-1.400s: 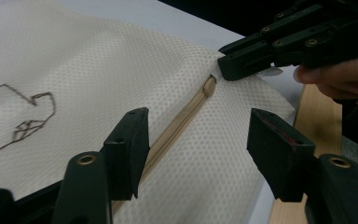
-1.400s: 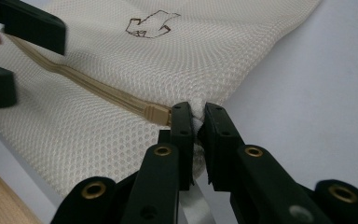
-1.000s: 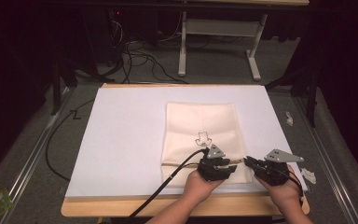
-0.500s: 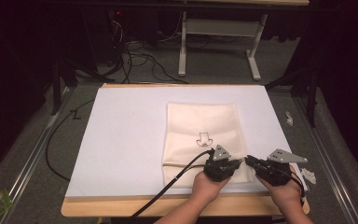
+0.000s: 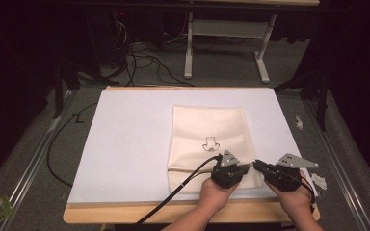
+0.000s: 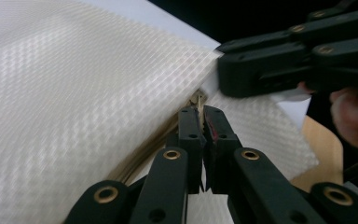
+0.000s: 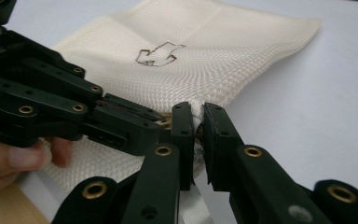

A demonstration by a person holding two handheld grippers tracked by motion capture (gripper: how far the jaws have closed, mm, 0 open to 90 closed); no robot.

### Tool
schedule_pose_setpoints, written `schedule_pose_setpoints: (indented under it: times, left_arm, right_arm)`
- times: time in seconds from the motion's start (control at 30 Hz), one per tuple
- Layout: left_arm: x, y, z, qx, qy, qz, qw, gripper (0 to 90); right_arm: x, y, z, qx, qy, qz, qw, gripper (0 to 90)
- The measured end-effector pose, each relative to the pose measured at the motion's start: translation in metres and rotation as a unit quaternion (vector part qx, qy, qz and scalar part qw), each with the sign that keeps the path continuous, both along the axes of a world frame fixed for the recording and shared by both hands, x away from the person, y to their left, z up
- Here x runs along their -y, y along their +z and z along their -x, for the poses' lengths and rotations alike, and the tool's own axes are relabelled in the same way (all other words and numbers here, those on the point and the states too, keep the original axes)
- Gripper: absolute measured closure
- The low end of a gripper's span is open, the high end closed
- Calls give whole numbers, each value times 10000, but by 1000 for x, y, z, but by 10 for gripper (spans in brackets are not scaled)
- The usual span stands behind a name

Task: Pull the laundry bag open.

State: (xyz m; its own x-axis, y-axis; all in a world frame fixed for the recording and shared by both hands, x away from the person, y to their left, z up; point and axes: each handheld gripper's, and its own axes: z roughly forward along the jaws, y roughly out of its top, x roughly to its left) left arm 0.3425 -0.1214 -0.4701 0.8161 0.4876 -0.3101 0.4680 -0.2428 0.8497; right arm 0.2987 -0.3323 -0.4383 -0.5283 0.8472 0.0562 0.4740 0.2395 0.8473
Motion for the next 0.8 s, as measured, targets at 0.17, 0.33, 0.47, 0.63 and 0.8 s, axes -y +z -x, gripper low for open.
schedule_pose_setpoints:
  times: [0.17,0.33,0.47,0.63,0.8]
  left_arm:
    - [-16,-4,-4,-129,133,-94,9998,876]
    - [-42,-4,-6,-133,191,-312,9992,876]
    - [-75,-2,-9,-234,265,-557,9978,876]
    - [-135,1,-13,-403,639,-808,9939,877]
    - [-204,-3,-16,-675,1093,-760,9888,877]
  right_arm:
    - [9,3,1,29,-209,-98,9997,852]
    - [19,3,1,2,-316,-204,9993,851]
    - [19,4,0,5,-350,-187,9992,853]
    - [21,3,-1,4,-465,-201,9987,855]
    - [38,2,-3,-30,-706,-346,9969,854]
